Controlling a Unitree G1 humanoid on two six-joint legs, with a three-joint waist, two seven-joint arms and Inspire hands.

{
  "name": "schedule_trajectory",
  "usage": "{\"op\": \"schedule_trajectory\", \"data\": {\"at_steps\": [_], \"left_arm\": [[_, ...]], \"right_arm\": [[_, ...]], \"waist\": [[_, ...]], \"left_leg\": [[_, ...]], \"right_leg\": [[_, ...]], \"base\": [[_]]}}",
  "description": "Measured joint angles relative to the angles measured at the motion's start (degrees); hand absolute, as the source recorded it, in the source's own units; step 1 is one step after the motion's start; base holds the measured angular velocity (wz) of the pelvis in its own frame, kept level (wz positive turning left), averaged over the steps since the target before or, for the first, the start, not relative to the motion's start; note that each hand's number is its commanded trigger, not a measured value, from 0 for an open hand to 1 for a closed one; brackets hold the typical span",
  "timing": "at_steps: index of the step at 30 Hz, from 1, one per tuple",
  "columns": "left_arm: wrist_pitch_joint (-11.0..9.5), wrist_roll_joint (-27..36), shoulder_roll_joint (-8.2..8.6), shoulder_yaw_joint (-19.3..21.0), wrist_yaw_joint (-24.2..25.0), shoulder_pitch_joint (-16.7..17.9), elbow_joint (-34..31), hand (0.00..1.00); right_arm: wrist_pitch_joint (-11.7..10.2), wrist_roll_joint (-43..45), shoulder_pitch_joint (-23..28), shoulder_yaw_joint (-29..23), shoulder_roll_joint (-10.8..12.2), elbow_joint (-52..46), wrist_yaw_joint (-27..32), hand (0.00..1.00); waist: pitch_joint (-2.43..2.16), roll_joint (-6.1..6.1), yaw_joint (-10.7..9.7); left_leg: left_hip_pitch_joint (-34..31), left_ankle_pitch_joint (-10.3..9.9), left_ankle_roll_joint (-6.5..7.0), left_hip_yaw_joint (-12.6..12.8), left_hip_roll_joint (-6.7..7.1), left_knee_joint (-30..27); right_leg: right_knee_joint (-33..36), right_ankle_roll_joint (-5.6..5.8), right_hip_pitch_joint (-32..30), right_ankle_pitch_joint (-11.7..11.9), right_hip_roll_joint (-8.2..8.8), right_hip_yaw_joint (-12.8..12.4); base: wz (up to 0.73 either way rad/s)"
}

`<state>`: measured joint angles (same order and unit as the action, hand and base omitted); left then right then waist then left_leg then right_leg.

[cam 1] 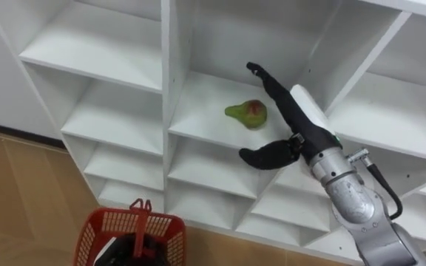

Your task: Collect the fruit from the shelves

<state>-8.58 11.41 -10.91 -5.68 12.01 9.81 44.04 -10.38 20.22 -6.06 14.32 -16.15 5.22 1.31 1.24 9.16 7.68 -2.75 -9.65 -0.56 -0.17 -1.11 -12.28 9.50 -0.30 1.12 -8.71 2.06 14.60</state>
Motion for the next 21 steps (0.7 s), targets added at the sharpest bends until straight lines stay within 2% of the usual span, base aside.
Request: {"op": "schedule_trajectory", "data": {"at_steps": [8,14,16,21], "left_arm": [[0.1,-2.5,-0.05,0.0,0.1,-0.3,0.0,1.00],[0.4,-7.4,-0.11,-0.2,0.1,-0.7,-0.2,1.00],[0.5,-8.4,-0.11,-0.1,0.2,-0.9,-0.2,1.00],[0.9,-10.9,-0.16,-0.2,0.7,-2.1,-0.3,1.00]], "right_arm": [[-0.2,-0.2,-2.0,0.0,0.0,2.5,1.9,0.00],[-0.3,-2.5,-3.1,-0.1,0.0,5.8,3.3,0.00],[-0.5,-2.4,-3.5,-0.1,0.0,6.2,3.9,0.00],[-1.0,-2.5,-7.4,-0.2,-0.4,11.5,6.8,0.00]], "waist": [[-0.06,0.22,0.4],[0.27,-0.33,0.2],[0.24,-0.44,0.2],[0.16,-0.28,0.1]], "left_leg": [[-0.6,0.0,-0.01,-1.3,0.12,-0.6],[-1.9,0.0,-0.02,-2.2,0.30,-1.1],[-2.0,0.0,-0.02,-2.4,0.37,-1.3],[-2.3,0.2,0.11,-3.1,0.87,-1.6]], "right_leg": [[0.1,0.00,0.1,0.0,0.09,1.4],[0.1,-0.01,-0.1,0.0,0.16,2.1],[0.1,0.00,0.0,0.0,0.18,2.2],[0.1,0.04,-0.1,0.0,0.55,2.8]], "base": [[0.10],[0.08],[0.05],[0.07]]}}
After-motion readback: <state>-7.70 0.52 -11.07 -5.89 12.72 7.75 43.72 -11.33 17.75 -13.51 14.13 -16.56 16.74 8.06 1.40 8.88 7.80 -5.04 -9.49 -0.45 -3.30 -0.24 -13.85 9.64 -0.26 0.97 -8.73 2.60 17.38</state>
